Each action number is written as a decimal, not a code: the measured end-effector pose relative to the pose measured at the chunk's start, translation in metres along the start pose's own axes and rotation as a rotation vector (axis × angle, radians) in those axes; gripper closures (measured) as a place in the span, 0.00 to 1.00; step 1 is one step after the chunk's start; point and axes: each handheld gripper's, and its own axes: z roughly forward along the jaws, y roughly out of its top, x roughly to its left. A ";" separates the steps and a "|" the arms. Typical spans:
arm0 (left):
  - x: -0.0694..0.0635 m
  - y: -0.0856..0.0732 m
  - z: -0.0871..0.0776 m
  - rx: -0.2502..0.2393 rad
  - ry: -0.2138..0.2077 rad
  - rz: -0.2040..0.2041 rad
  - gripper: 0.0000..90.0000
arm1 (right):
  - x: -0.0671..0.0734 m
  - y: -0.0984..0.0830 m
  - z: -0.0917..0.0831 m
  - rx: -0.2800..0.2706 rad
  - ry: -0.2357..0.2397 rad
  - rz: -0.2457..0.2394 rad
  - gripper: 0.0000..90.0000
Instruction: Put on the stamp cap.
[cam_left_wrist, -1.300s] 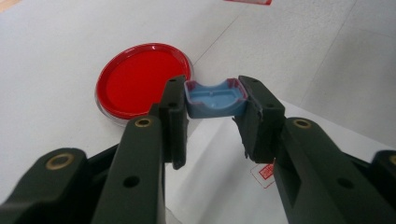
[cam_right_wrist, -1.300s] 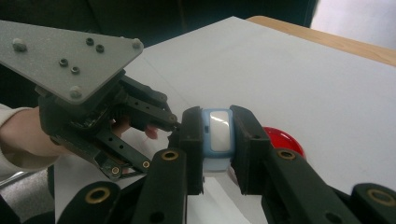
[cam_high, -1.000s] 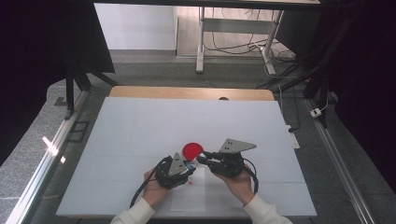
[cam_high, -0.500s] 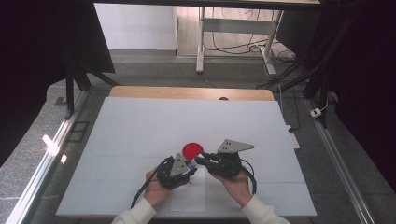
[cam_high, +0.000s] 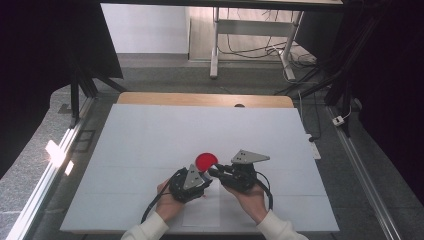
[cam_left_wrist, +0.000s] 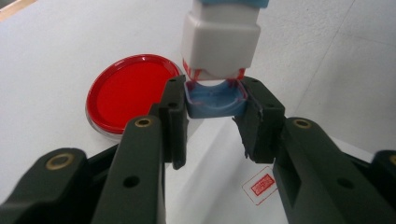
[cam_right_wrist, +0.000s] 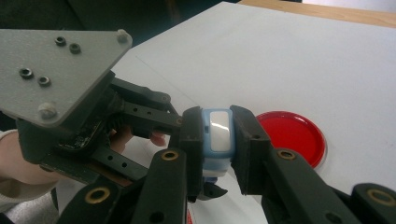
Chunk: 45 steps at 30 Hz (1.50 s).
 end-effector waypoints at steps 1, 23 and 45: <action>0.000 0.000 0.000 -0.001 -0.001 0.000 0.71 | 0.000 0.000 0.000 0.001 -0.002 0.003 0.83; -0.001 0.001 0.000 -0.007 0.012 0.006 0.71 | 0.001 -0.001 0.002 0.018 -0.009 0.047 0.83; -0.004 0.001 -0.001 -0.013 0.035 0.020 0.72 | -0.001 -0.003 0.004 0.012 -0.005 0.127 0.83</action>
